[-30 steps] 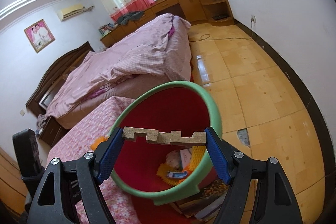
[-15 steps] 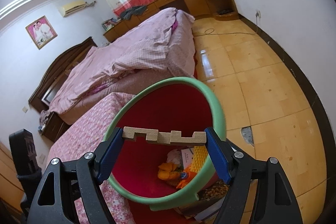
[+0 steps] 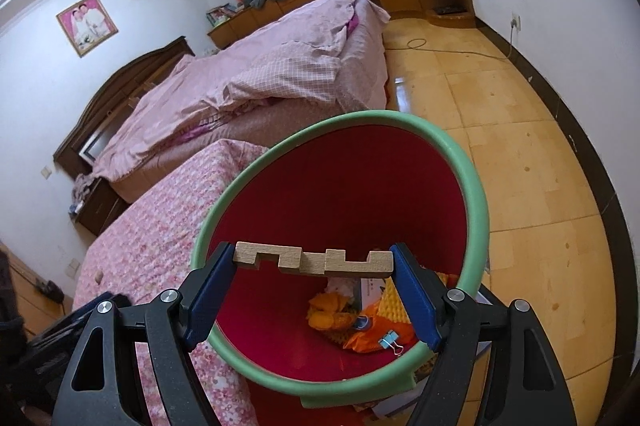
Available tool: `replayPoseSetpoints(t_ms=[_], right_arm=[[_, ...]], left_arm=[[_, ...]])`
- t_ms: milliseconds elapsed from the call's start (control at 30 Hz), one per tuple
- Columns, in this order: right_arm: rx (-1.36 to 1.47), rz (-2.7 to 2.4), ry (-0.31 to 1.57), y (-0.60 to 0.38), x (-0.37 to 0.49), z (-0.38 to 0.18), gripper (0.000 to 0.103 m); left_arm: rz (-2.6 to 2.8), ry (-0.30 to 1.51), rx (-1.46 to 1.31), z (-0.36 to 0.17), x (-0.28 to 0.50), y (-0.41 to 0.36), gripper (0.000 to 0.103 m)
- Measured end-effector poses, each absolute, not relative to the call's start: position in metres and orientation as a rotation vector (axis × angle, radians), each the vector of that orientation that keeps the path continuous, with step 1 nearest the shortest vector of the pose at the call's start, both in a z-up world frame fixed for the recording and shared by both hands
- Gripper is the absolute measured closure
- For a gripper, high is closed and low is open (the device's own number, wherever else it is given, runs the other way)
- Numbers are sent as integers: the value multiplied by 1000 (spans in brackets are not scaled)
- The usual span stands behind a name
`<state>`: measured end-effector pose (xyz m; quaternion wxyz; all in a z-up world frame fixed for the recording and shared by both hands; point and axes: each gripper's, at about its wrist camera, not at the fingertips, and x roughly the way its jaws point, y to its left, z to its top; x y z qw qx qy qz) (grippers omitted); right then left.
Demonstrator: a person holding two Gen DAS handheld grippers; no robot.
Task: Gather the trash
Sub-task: 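Open the left gripper to drop the net while the right gripper releases the block, then withdraw both open grippers from the bin back over the bedspread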
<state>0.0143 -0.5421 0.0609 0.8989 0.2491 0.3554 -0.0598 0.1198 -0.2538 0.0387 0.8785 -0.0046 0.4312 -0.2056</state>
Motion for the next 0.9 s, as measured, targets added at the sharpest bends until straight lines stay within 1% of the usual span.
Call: replayPoseSetpoints(t_ms=[167, 400, 900], right_arm=[[517, -131, 731, -537, 17, 60, 20], [491, -84, 709, -514, 5, 78, 20], [422, 151, 653, -396, -46, 124, 20]], left_arm=[[-380, 867, -35, 50, 113, -222, 41], [-340, 832, -56, 64, 96, -185, 41], [-216, 743, -105, 87, 41, -82, 41]])
